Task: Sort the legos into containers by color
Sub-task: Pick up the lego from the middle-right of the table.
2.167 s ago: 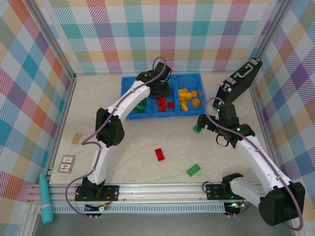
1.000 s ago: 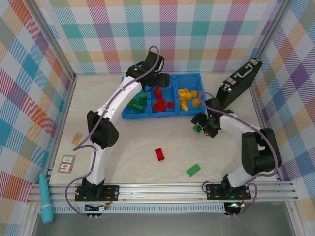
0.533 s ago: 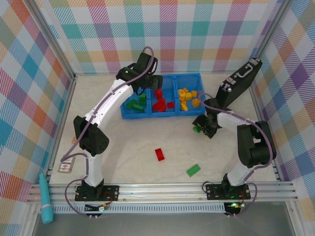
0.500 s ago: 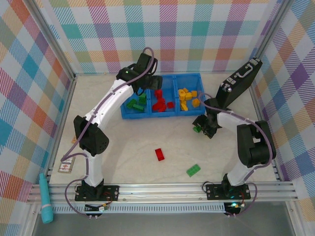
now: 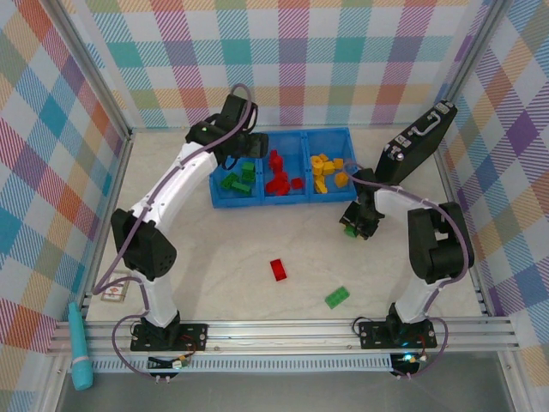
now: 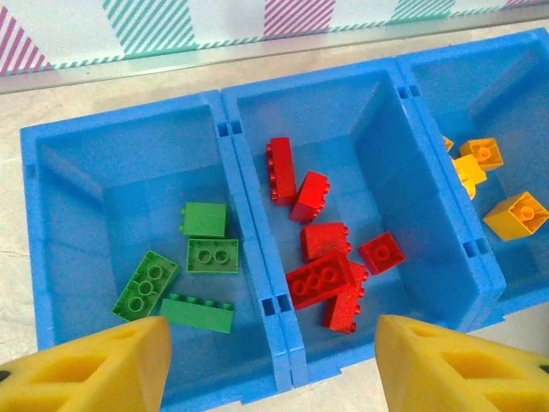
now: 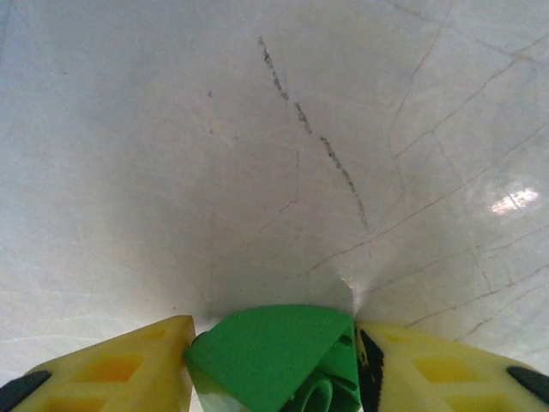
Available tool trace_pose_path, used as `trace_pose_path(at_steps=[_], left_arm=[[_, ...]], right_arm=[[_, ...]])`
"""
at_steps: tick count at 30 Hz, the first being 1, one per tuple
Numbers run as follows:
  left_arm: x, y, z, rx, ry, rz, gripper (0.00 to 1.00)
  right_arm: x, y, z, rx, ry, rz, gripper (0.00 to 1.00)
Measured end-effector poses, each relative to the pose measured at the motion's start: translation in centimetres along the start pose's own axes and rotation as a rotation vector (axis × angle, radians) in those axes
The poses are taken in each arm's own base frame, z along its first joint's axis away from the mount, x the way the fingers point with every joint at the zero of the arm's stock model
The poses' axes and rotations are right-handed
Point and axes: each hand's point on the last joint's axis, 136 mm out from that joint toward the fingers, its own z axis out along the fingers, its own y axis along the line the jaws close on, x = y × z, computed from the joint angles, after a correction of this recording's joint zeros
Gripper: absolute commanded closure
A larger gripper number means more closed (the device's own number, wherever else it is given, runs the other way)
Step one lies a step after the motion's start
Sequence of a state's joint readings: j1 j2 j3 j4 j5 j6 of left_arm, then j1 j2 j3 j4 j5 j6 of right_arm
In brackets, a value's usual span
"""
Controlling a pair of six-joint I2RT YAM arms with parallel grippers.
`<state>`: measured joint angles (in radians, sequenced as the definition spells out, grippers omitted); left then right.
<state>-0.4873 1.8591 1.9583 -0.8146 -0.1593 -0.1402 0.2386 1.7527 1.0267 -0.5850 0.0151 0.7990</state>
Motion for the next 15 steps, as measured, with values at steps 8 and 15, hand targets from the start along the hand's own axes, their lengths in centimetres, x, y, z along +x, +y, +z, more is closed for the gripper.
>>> trace_pose_path(at_steps=[8,15], left_arm=[[0.8,1.4,0.4,-0.020,0.016,-0.014,0.36],[1.1,4.3,-0.9,-0.042,0.009,-0.052,0.35]], right_arm=[[0.1,0.0,0.2,0.022,0.001,-0.036,0.68],[0.2,0.5,-0.4,0.048,-0.013,-0.135,0.75]])
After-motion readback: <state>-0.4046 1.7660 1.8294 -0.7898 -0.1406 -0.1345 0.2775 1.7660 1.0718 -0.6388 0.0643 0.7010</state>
